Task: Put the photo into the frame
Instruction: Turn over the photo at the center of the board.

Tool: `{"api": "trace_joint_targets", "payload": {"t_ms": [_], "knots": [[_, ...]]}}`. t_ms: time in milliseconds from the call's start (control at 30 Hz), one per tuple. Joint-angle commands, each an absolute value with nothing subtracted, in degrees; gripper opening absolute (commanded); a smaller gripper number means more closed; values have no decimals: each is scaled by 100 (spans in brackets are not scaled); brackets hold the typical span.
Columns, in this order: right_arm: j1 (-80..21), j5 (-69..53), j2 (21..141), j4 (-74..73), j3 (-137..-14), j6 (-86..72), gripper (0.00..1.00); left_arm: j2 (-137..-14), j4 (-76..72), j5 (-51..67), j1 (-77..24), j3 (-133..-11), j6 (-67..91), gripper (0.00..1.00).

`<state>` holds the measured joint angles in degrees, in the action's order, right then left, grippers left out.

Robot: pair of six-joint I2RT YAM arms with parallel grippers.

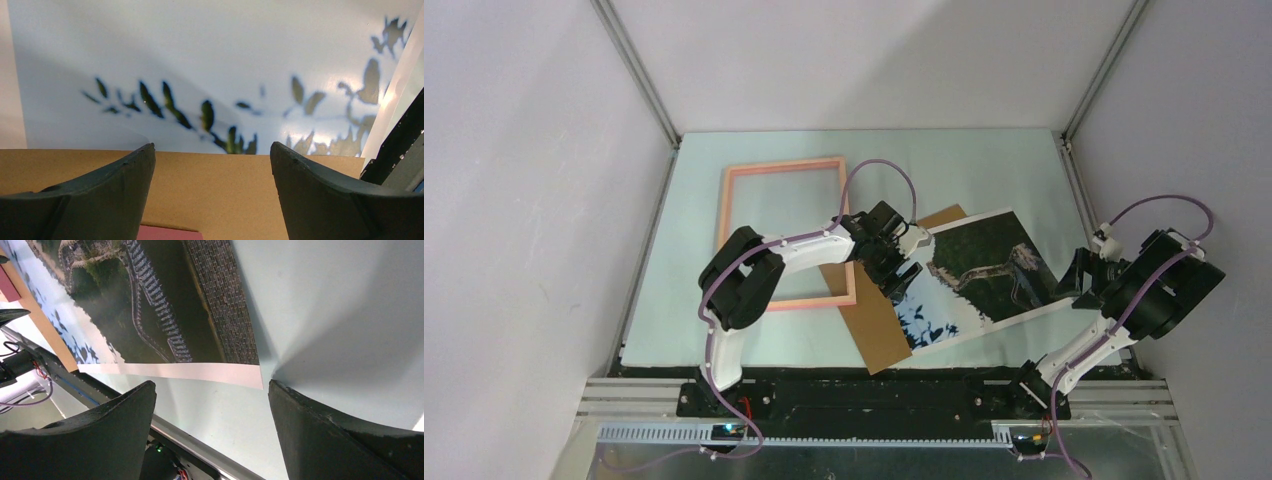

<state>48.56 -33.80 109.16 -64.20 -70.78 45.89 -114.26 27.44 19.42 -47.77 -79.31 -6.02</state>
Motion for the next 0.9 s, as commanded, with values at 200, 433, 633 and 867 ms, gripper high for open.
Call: {"api": "trace_joint_targets", "payload": {"t_ms": [200, 433, 633, 867], "knots": [[4881, -3706, 11367, -6084, -6961, 4614, 87, -11719, 2628, 1909, -4835, -7965, -552, 91], [4927, -4243, 11719, -6268, -7275, 4642, 85, -11707, 2626, 1890, -4837, -7967, -560, 91], [4929, -4748, 11940, -6535, -7568, 4670, 84, -11726, 2621, 1855, -4836, -7953, -587, 91], [4733, -5302, 12105, -6781, -7794, 4680, 73, -11730, 2627, 1840, -4833, -7950, -584, 91]]}}
